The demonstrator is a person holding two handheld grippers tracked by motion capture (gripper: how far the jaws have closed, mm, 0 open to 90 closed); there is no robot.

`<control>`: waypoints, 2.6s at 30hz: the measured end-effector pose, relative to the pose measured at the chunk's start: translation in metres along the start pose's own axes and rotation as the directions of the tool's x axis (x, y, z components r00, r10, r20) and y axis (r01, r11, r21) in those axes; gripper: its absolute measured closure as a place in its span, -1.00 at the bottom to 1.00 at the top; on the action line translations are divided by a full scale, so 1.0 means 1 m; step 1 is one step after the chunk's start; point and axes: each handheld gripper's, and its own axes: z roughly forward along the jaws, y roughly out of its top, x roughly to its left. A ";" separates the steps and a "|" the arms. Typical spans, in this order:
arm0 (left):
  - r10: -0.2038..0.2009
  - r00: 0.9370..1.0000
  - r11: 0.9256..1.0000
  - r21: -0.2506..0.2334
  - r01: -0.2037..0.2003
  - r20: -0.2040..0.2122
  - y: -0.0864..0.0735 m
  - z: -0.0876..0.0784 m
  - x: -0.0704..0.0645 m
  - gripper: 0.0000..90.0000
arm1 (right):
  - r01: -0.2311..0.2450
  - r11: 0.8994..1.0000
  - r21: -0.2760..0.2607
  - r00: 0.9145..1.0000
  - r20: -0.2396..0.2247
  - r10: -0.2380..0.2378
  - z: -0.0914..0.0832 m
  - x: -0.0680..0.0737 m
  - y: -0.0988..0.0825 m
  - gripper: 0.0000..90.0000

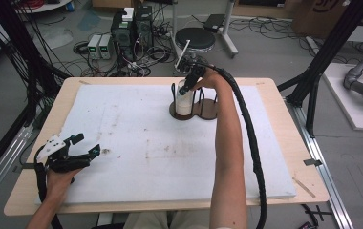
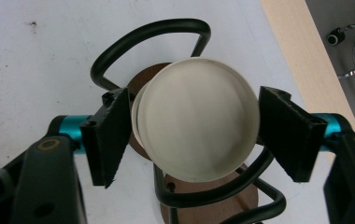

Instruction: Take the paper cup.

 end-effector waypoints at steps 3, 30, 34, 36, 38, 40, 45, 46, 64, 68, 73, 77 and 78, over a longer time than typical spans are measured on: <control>0.001 1.000 1.000 0.000 -0.001 0.000 0.000 0.000 0.000 -0.73 | -0.004 1.000 0.000 1.000 -0.001 0.004 0.000 0.000 0.000 -0.25; 0.005 1.000 1.000 0.007 -0.005 0.000 0.000 0.000 0.000 -0.73 | -0.023 0.999 -0.024 1.000 -0.002 0.023 -0.008 0.000 0.000 -0.20; 0.004 1.000 1.000 0.007 -0.004 0.000 0.000 0.000 0.000 -0.73 | -0.034 0.999 -0.033 0.999 -0.007 0.034 -0.011 0.000 0.001 -0.19; 0.003 1.000 1.000 0.006 -0.003 0.000 0.000 0.000 0.000 -0.73 | -0.031 0.999 -0.041 0.999 -0.008 0.031 -0.013 -0.001 0.001 -0.18; 0.003 1.000 1.000 0.007 -0.003 0.001 0.000 0.000 0.000 -0.73 | -0.038 0.998 -0.048 0.999 -0.006 0.038 -0.016 -0.001 0.002 -0.18; 0.002 1.000 1.000 0.007 -0.002 0.000 0.000 0.000 0.000 -0.73 | -0.045 0.998 -0.052 0.999 -0.005 0.044 -0.019 0.000 0.002 -0.18; -0.001 1.000 1.000 0.004 0.001 -0.002 0.000 0.000 0.000 -0.73 | -0.044 0.997 -0.069 0.999 -0.003 0.044 -0.028 0.000 0.003 -0.17; 0.002 1.000 1.000 0.007 -0.002 -0.001 0.000 0.000 0.000 -0.73 | -0.044 0.996 -0.072 0.999 -0.001 0.044 -0.030 0.000 0.003 -0.17; 0.004 1.000 1.000 0.007 -0.004 -0.004 0.000 0.001 0.000 -0.73 | -0.065 0.984 -0.166 0.997 0.019 0.069 -0.067 0.003 -0.003 -0.17; 0.006 1.000 1.000 0.007 -0.006 -0.005 0.000 0.001 0.000 -0.73 | -0.065 0.981 -0.182 0.997 0.020 0.070 -0.072 0.004 -0.004 -0.17; 0.005 1.000 1.000 0.007 -0.005 -0.006 0.000 0.001 0.000 -0.73 | -0.066 0.977 -0.201 0.997 0.018 0.071 -0.078 0.005 -0.006 -0.17; 0.006 1.000 1.000 0.008 -0.006 -0.008 0.000 0.001 0.000 -0.73 | -0.075 0.975 -0.211 0.997 0.019 0.081 -0.083 0.005 -0.008 -0.17; 0.005 1.000 1.000 0.008 -0.005 -0.007 0.000 0.001 0.000 -0.73 | -0.074 0.974 -0.215 0.996 0.023 0.081 -0.085 0.005 -0.009 -0.17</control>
